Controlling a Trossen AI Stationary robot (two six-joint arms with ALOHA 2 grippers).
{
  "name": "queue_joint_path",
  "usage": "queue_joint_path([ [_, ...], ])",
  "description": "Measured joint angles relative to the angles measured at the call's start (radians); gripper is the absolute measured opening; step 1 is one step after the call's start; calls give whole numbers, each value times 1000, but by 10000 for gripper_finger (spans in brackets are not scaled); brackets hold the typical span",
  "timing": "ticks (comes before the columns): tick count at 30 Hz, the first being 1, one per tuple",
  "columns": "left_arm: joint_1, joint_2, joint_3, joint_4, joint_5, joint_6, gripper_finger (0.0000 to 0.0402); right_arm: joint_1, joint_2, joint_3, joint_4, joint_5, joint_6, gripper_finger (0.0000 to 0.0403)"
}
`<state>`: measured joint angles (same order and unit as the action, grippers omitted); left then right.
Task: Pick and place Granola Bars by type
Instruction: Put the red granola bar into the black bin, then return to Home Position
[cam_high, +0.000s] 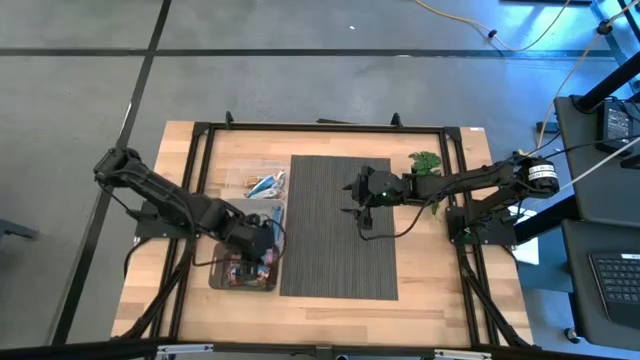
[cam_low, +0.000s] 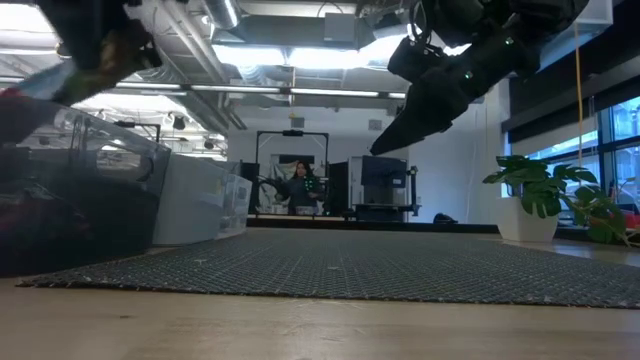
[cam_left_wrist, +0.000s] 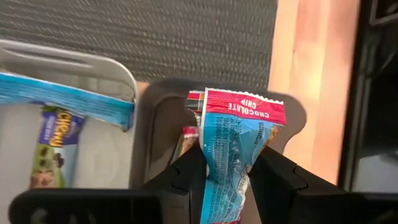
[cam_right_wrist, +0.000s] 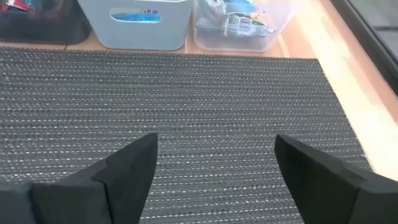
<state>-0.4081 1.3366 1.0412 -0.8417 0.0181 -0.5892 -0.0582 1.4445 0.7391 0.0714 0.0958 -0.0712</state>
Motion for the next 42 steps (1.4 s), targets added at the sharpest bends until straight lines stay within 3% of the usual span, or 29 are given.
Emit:
queue_joint_path([
  [13, -32, 223, 0, 5, 2, 27, 100, 0, 0, 0, -17, -1, 18, 324],
  [24, -19, 264, 0, 3, 7, 12, 103, 0, 0, 0, -25, -1, 18, 324],
  [36, 0, 254, -1, 0, 11, 102, 178, 0, 0, 0, -31, -1, 13, 324],
  [39, 3, 205, 3, 3, -37, 103, 180, 0, 0, 0, -30, -1, 2, 324],
  [42, 4, 117, 4, 28, -202, 154, 178, 0, -1, 0, -30, -2, -61, 324],
])
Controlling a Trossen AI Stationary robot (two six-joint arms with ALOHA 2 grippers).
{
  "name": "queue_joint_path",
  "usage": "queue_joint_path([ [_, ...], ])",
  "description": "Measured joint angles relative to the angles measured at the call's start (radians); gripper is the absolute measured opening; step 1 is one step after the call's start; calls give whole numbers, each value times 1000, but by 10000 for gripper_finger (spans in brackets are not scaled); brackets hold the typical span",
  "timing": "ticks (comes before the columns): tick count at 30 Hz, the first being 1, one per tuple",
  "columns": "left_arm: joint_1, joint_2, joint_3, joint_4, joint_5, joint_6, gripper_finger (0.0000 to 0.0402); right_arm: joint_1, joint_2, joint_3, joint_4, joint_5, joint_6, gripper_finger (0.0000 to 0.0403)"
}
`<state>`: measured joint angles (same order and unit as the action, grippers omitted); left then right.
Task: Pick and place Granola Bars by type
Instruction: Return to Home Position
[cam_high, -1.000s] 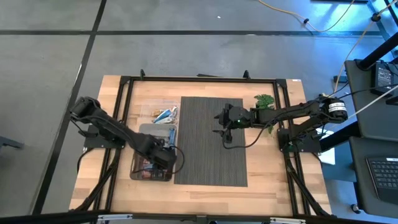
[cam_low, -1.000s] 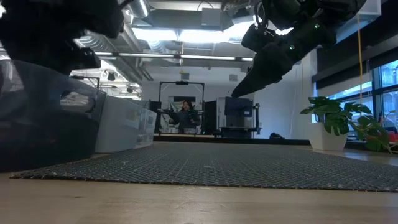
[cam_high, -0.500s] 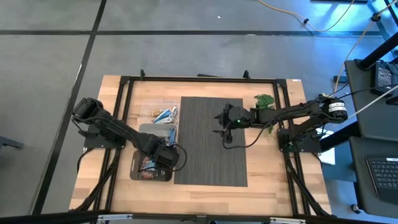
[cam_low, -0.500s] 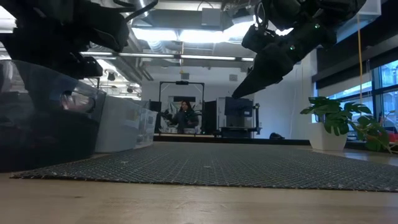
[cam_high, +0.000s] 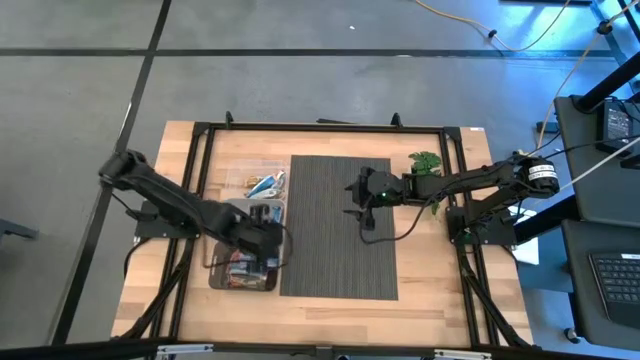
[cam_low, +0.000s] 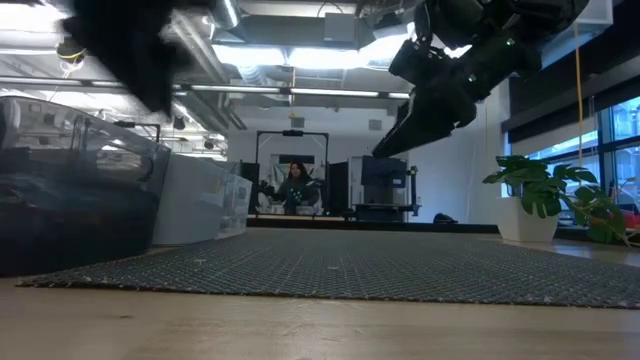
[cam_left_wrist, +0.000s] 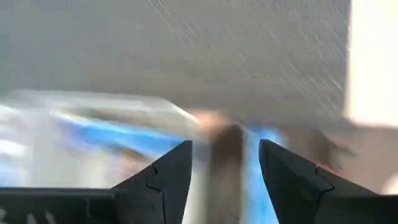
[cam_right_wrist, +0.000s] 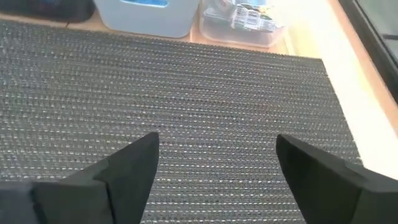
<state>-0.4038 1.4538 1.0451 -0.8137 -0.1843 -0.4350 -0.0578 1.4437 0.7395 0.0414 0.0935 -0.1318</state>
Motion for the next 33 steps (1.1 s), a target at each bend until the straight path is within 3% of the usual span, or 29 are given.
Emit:
queue_joint_path([
  [5, 0, -167, 2, 2, -452, 246, 179, 0, 0, 0, -12, 0, -137, 324],
  [7, 1, -227, 2, 6, -543, 258, 180, 0, 0, 0, -38, 0, -143, 324],
  [9, 0, -273, -2, 12, -569, 244, 180, 1, 0, 0, -69, -1, -99, 324],
  [11, 0, -314, -4, 17, -555, 250, 180, 1, 0, 0, -96, -29, -74, 324],
  [14, 17, -384, -9, 71, -423, 263, 180, -24, 0, -12, -84, -140, -66, 324],
  [17, 45, -478, -88, 243, -268, 323, 178, -75, -4, -46, -25, -290, -65, 324],
  [19, 80, -545, -176, 372, -195, 376, 178, -113, -28, -73, 3, -334, -40, 324],
  [27, 332, -838, -520, 622, -88, 364, 178, -166, -329, -225, 38, -339, 83, 324],
  [33, 523, -1000, -680, 717, -70, 362, 180, -167, -605, -376, 80, -224, 162, 324],
])
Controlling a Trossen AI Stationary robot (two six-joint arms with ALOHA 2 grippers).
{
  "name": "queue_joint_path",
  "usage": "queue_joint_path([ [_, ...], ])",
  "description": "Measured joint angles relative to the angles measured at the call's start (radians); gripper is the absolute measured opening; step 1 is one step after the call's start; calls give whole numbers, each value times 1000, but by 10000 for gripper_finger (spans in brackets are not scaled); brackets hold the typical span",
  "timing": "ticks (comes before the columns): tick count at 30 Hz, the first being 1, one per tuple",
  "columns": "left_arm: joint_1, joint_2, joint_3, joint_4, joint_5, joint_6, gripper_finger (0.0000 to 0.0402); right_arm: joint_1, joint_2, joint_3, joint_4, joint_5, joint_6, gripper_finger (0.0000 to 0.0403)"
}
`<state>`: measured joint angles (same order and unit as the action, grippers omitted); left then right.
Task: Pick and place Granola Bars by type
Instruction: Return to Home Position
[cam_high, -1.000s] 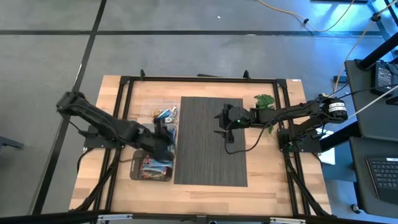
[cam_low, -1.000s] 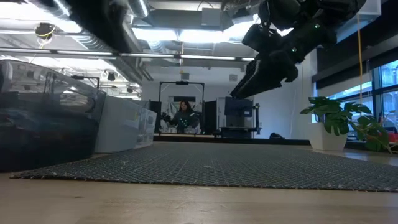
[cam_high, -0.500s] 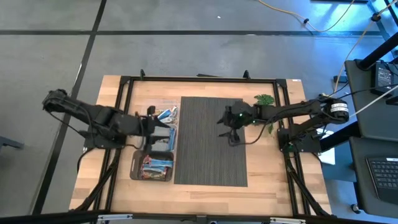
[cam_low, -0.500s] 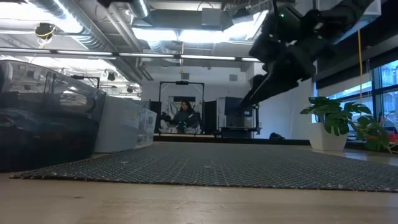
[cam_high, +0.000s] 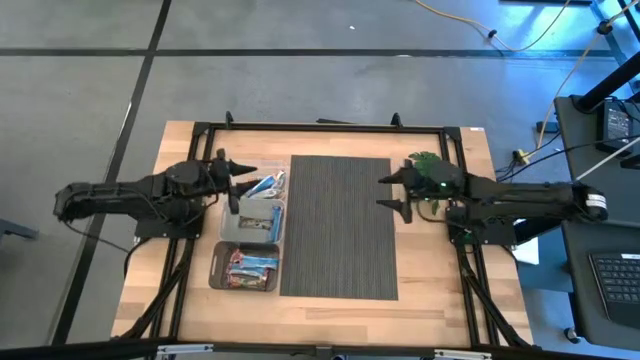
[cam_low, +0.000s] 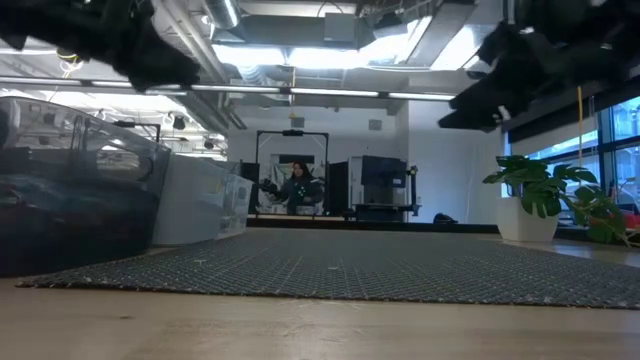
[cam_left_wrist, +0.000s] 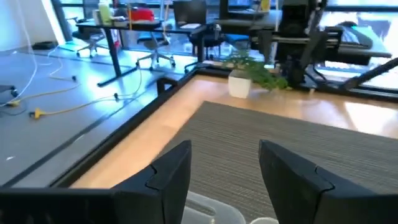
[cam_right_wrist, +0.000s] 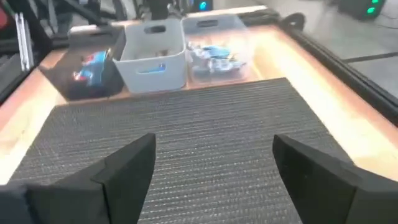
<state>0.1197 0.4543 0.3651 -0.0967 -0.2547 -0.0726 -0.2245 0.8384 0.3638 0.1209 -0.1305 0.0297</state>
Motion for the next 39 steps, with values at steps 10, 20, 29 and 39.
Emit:
queue_joint_path([
  [10, 190, -158, -183, 177, 108, 25, 180, -5, -333, -172, 4, 59, 72, 324],
  [20, 238, -265, -274, 208, 131, 18, 180, -48, -518, -307, 1, 95, 126, 324],
  [29, 238, -385, -342, 207, 148, -11, 180, -48, -646, -356, -16, 95, 121, 324],
  [39, 238, -454, -357, 133, 145, -29, 180, -48, -800, -356, -102, 103, 78, 324],
])
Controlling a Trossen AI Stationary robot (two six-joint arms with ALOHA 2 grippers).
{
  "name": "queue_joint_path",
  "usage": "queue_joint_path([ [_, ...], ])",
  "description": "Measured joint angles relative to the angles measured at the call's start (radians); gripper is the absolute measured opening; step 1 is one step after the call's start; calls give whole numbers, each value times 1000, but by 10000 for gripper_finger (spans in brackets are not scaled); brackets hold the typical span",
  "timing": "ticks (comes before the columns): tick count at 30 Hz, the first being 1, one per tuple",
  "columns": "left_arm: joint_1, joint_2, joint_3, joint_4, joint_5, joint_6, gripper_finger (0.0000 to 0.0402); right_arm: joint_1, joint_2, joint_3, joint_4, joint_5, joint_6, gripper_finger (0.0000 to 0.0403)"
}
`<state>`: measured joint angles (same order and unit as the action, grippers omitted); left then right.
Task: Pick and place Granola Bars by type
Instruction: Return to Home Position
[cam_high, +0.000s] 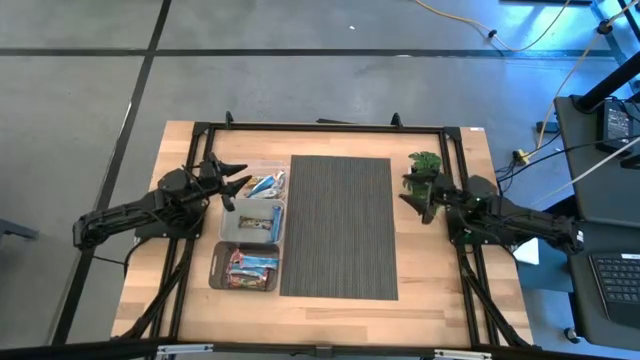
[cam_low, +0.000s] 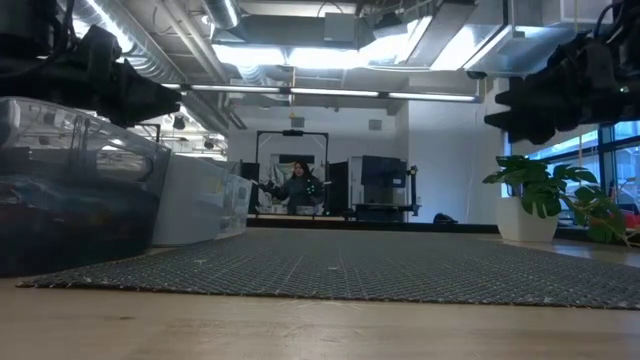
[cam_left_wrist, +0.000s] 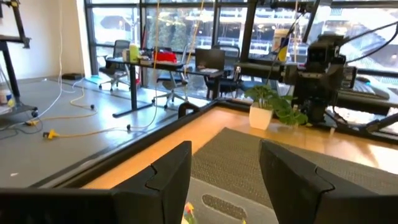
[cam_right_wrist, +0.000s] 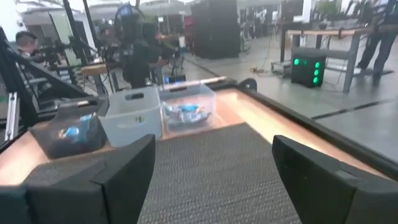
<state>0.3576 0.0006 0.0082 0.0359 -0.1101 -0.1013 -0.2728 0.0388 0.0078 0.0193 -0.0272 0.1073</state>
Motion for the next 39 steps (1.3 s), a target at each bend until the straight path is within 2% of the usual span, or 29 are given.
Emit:
queue_joint_path([
  [3, 0, 0, 0, -5, 0, 0, 179, 0, -38, 0, 0, 6, -6, 324],
  [11, 0, -1, 0, -9, 23, 9, 180, 0, -37, 0, 18, 59, -57, 324],
  [39, 0, -1, 0, -9, 18, 10, 180, 0, -35, 0, 7, 60, -63, 324],
])
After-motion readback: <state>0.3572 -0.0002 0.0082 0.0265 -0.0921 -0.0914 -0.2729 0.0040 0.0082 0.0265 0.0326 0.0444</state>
